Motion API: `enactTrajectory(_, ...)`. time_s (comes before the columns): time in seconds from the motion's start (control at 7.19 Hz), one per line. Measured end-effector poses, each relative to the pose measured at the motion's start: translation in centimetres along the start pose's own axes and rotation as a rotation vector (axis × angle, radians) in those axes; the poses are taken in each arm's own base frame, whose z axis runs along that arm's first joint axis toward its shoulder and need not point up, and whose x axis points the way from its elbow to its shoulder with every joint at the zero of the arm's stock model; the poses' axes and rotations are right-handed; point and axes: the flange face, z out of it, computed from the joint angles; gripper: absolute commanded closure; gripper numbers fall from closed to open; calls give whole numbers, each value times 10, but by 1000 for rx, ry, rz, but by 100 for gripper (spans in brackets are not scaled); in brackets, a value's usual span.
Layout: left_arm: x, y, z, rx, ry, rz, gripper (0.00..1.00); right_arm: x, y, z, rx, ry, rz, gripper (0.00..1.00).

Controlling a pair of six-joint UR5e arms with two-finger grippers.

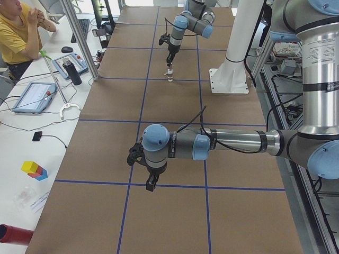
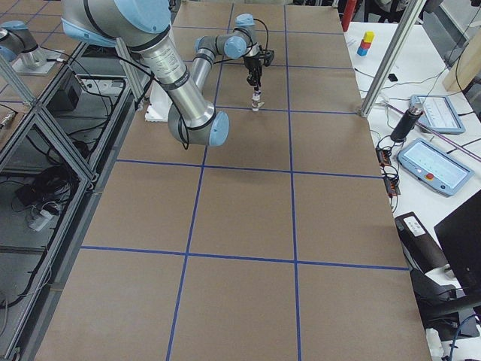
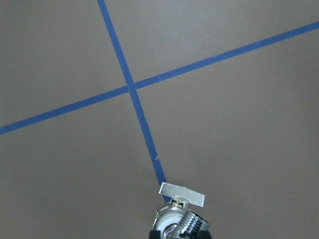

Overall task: Assemble PPR valve and pipe with both arms
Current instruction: 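Lower the chrome fitting into the valve's top opening with the right gripper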

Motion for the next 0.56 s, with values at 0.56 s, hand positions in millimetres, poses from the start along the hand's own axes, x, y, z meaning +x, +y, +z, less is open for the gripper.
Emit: enactTrajectory(0.56,0,0,0,0,0,-2,0,1,0,3,0,1,-1,65)
